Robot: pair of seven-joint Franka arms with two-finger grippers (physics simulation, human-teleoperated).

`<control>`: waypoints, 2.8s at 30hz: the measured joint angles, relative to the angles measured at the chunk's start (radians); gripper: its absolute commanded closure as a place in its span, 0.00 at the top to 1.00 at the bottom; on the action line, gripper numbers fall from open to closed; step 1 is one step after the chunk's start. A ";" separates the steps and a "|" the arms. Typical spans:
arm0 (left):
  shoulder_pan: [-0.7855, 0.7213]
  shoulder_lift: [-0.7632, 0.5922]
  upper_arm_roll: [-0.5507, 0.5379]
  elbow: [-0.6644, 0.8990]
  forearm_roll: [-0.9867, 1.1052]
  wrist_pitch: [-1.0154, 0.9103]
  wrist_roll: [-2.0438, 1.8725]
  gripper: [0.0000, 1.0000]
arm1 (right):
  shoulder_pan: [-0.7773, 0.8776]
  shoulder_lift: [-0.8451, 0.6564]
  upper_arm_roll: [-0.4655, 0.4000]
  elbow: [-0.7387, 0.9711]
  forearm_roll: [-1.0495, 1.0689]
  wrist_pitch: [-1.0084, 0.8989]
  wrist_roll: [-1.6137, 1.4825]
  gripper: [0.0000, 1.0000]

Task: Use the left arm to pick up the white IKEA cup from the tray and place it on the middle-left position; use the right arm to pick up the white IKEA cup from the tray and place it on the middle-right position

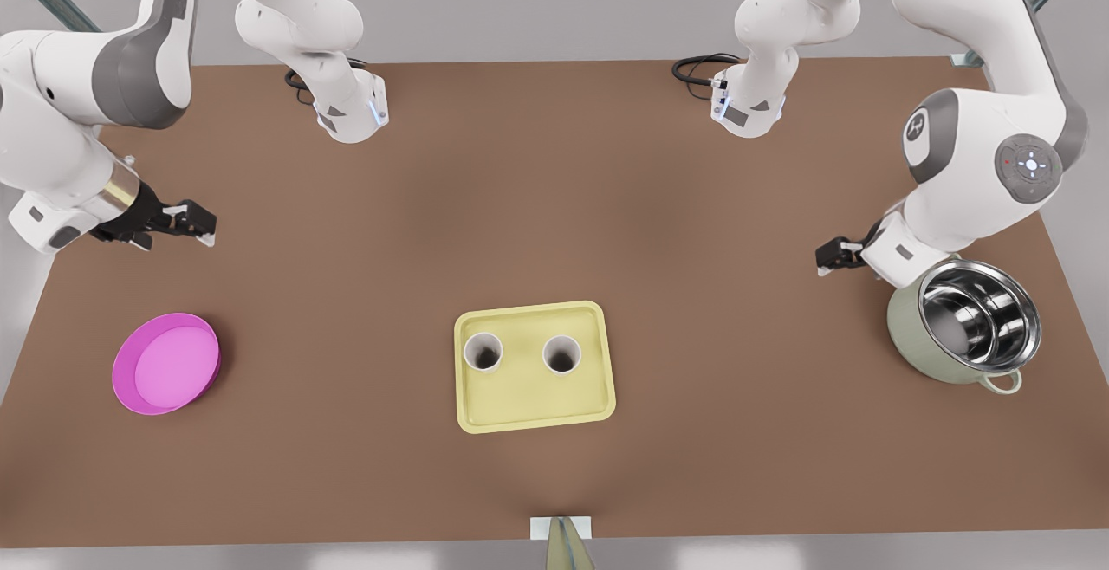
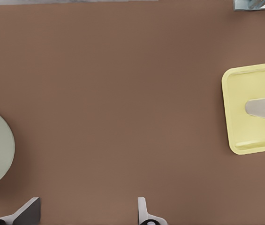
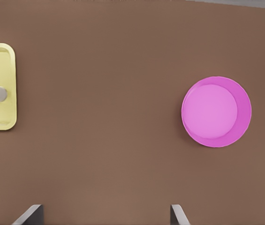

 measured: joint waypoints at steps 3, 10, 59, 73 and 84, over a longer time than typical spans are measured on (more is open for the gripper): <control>0.003 0.005 0.001 -0.006 0.002 0.020 0.000 1.00 | -0.007 0.000 0.000 0.000 0.002 0.017 -0.010 1.00; 0.009 0.008 0.009 -0.016 -0.005 0.018 -0.012 1.00 | 0.212 0.162 0.008 0.004 0.002 0.087 0.033 1.00; -0.005 0.105 -0.051 0.030 0.001 0.199 0.011 1.00 | 0.479 0.645 0.000 0.029 0.048 0.808 0.615 0.11; -0.071 0.125 -0.049 0.032 0.019 0.203 -0.037 1.00 | -0.047 0.624 -0.005 0.029 0.013 0.590 0.144 0.12; -0.162 0.160 -0.049 0.033 0.044 0.213 -0.074 1.00 | -0.056 0.675 -0.005 0.029 -0.008 0.650 -0.156 0.46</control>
